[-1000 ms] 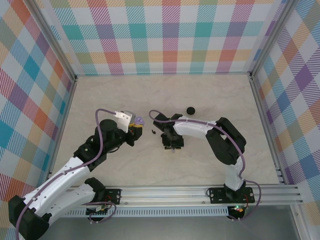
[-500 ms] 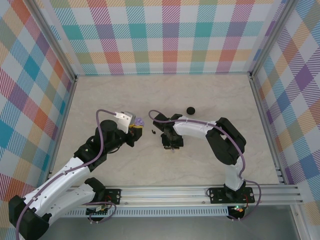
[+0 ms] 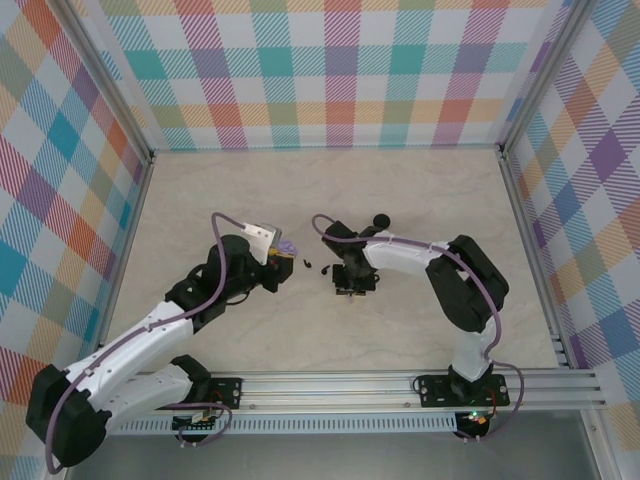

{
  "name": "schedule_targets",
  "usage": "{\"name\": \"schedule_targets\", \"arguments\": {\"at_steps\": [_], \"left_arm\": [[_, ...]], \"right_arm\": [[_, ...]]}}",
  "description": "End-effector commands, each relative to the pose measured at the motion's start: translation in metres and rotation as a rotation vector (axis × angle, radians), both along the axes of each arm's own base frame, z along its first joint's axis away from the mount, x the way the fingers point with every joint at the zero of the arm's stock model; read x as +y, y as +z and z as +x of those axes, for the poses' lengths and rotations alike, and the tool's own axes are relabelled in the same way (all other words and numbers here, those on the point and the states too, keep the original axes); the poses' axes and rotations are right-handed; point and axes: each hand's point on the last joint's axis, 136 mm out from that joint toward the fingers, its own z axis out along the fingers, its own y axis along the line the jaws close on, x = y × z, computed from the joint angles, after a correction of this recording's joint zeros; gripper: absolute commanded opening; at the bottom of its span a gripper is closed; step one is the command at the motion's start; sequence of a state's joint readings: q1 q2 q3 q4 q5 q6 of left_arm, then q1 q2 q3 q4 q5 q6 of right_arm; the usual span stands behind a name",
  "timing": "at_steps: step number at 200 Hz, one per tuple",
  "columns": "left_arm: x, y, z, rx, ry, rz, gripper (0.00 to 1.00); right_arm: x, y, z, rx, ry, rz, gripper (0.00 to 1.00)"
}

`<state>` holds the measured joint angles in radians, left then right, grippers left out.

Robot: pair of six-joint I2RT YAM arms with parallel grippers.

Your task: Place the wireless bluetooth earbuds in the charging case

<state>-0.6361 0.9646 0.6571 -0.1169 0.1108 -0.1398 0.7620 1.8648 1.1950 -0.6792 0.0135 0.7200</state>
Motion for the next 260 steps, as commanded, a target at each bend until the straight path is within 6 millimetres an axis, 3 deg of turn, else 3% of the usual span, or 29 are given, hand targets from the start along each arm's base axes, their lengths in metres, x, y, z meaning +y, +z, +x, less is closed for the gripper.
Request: {"name": "schedule_targets", "arguments": {"at_steps": [1, 68, 122, 194, 228, 260], "left_arm": [[-0.013, -0.002, 0.004, 0.028, -0.022, -0.045, 0.25], [-0.033, -0.032, 0.013, 0.1, -0.056, -0.073, 0.26], [-0.044, -0.05, 0.017, 0.068, -0.099, -0.107, 0.25], [-0.059, -0.031, 0.006, -0.123, -0.267, -0.137, 0.26], [-0.063, -0.024, 0.004, -0.175, -0.31, -0.133, 0.26], [-0.069, -0.013, 0.0, -0.223, -0.356, -0.157, 0.26]], "right_arm": [[-0.001, 0.015, 0.013, -0.036, -0.01, 0.1, 0.25], [-0.018, 0.042, 0.034, -0.077, -0.084, 0.302, 0.25], [-0.009, 0.095, 0.044, -0.184, -0.042, 0.469, 0.25], [0.015, 0.192, 0.045, -0.388, 0.102, 0.716, 0.25], [0.024, 0.223, 0.039, -0.453, 0.176, 0.804, 0.25], [0.03, 0.241, 0.031, -0.51, 0.239, 0.84, 0.25]]}}
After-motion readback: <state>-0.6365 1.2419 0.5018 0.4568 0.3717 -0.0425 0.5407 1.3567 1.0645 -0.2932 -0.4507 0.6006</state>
